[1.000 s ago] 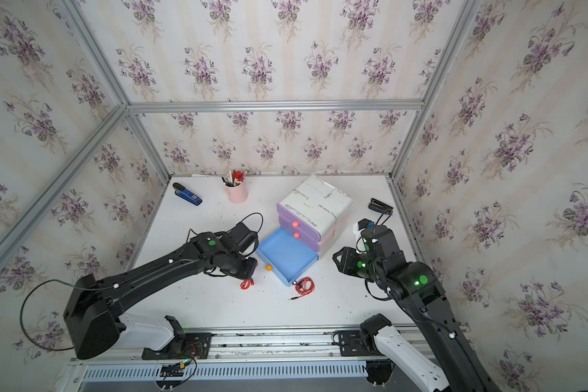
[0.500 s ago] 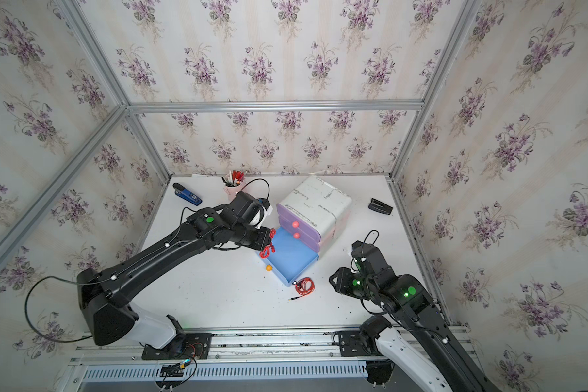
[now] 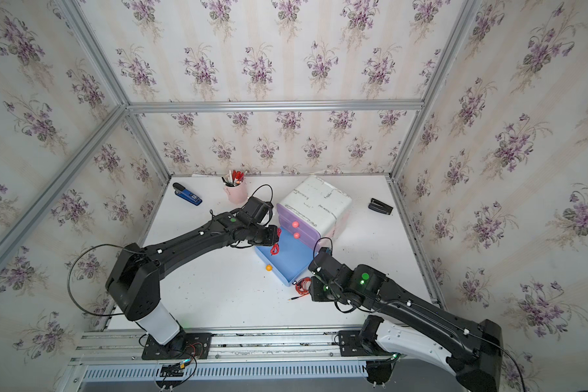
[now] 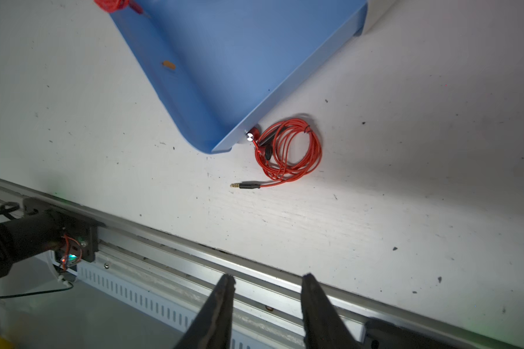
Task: Place the wired earphones into the drawer by color
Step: Place the wired earphones in the drawer.
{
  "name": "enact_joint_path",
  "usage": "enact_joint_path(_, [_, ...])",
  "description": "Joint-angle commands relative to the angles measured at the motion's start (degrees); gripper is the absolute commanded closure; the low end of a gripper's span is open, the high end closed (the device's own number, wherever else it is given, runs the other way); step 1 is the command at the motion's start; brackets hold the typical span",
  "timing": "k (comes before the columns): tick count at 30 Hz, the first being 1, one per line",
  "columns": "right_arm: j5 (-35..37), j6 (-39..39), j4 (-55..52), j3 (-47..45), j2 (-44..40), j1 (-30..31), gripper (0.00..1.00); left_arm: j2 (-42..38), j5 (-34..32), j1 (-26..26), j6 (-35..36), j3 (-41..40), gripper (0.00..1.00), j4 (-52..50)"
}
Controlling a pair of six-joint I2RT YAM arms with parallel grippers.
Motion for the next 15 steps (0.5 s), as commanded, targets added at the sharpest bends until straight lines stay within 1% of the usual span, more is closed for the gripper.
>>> enact_joint_path(1, [6.91, 3.92, 2.19, -0.99, 2.35, 4.02, 0.60, 1.85, 1.10, 0.23, -1.20, -0.40, 0.83, 6.20])
enact_joint_path(2, [7.74, 4.53, 2.92, -1.24, 3.31, 5.58, 0.60, 2.60, 1.36, 0.31, -1.49, -0.75, 0.79, 7.06])
enact_joint_path(3, [8.33, 5.14, 3.67, -1.39, 4.25, 6.55, 0.60, 3.18, 1.82, 0.31, -1.83, -1.26, 0.73, 8.15])
enact_joint_path(6, [10.09, 6.57, 4.74, -2.21, 7.16, 7.90, 0.60, 4.00, 2.13, 0.30, -2.94, -2.75, 0.62, 9.80])
enact_joint_path(7, [10.88, 6.89, 4.85, -2.32, 8.06, 7.99, 0.59, 4.05, 2.04, 0.37, -3.15, -3.22, 0.55, 10.08])
enact_joint_path(8, [11.39, 7.04, 5.13, -2.38, 8.77, 8.07, 0.60, 3.92, 1.90, 0.33, -3.34, -3.70, 0.52, 10.32])
enact_joint_path(10, [12.71, 7.43, 6.13, -2.73, 10.05, 8.09, 0.59, 3.62, 1.87, 0.31, -3.51, -4.43, 0.51, 10.55])
enact_joint_path(15, [13.50, 6.62, 8.50, -2.96, 14.50, 8.04, 0.59, 0.95, 1.85, 0.28, -3.60, -5.97, 0.50, 9.77])
